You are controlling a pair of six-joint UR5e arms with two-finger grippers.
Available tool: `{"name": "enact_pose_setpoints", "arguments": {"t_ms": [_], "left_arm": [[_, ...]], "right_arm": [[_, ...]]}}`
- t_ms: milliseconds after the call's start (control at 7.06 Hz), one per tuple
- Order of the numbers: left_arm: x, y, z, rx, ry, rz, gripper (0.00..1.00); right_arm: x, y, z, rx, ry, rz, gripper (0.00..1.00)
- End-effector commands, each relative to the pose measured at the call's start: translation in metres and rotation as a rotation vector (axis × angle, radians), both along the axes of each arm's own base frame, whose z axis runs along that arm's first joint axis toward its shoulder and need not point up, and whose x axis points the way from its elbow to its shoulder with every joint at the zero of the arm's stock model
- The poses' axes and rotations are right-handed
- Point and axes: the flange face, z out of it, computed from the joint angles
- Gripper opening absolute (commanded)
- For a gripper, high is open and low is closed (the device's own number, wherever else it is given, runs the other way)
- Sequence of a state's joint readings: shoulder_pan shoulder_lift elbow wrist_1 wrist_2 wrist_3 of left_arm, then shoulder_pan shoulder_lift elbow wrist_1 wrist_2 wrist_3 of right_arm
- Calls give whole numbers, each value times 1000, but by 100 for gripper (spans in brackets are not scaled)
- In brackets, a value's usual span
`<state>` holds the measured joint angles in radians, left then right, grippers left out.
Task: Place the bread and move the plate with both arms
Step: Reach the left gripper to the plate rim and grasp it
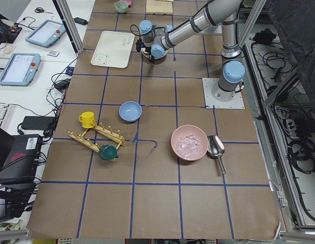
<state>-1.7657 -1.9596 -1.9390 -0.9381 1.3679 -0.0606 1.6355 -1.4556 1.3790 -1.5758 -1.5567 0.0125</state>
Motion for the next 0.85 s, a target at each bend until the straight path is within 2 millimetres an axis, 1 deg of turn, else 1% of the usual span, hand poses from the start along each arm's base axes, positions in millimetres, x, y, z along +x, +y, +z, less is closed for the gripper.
{"name": "enact_pose_setpoints", "arguments": {"t_ms": [0, 142, 283, 425, 708], "left_arm": [[-3, 1, -1, 11, -3, 37, 0], [-4, 3, -2, 24, -11, 74, 0], [-7, 4, 8, 10, -8, 70, 0], [-8, 2, 22, -10, 15, 73, 0], [-1, -12, 49, -21, 47, 88, 0]], "right_arm": [[0, 0, -1, 2, 0, -2, 100], [0, 0, -1, 2, 0, 0, 100], [-1, -1, -1, 2, 0, -2, 100], [0, 0, -1, 2, 0, 0, 100], [-2, -1, -2, 3, 1, -3, 100]]}}
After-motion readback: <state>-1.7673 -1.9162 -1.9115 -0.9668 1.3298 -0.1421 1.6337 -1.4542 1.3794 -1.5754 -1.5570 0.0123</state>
